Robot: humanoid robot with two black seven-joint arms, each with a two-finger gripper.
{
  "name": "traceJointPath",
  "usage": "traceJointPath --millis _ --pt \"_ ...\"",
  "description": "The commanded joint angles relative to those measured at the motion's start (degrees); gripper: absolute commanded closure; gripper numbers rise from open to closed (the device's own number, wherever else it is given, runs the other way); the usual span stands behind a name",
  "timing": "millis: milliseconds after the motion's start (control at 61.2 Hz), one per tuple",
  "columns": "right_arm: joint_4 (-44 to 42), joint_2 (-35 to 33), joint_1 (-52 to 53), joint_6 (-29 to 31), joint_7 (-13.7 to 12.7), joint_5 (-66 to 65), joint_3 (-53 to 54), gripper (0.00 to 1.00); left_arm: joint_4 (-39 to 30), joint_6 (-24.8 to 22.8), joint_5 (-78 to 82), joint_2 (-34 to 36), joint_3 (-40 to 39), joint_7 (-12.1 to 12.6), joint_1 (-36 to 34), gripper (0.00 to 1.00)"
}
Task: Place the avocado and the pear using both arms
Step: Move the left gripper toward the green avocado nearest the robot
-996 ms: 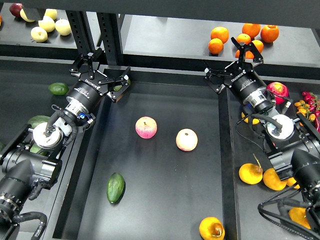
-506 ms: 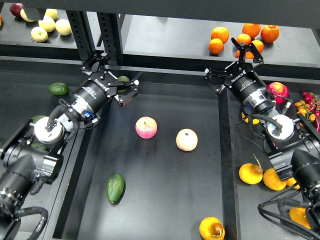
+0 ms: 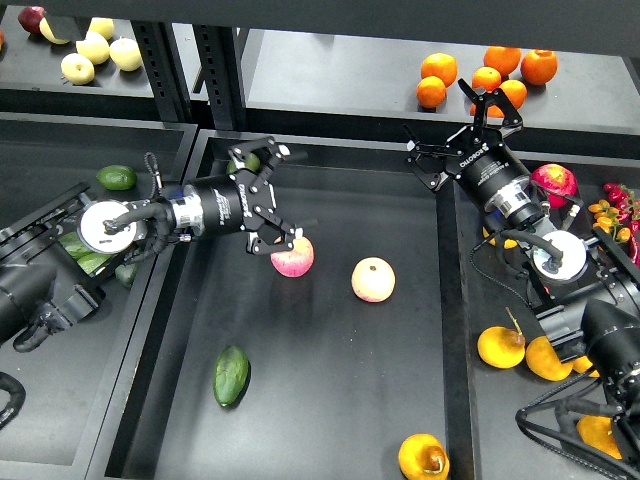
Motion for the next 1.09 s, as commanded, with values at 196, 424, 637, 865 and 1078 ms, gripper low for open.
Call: traceJointPath --millis 196,424,637,865,1078 --pt "-0.1 0.0 0.0 0.0 0.0 0.0 -0.1 0.00 -1.6 0.0 2.8 3.8 16.9 0.0 -6.4 0.00" --pt "-0.7 0.0 0.0 0.0 0.0 0.0 -0.6 0.00 -4.6 0.0 17.1 5.2 26.2 0.0 -6.1 0.00" --pt "-0.6 0.0 0.0 0.0 0.0 0.0 -0.5 0.00 -4.9 0.0 23.2 4.5 28.1 0.0 -6.1 0.00" --pt "-0.7 0.0 -0.1 0.0 0.0 0.0 -0.5 0.00 -4.7 0.0 30.8 4.2 28.2 0.0 -5.8 0.00" --pt "-0.8 0.0 -0.2 0.0 0.0 0.0 -0.4 0.00 -4.6 0.0 39.1 3.9 28.0 0.0 -3.9 0.00"
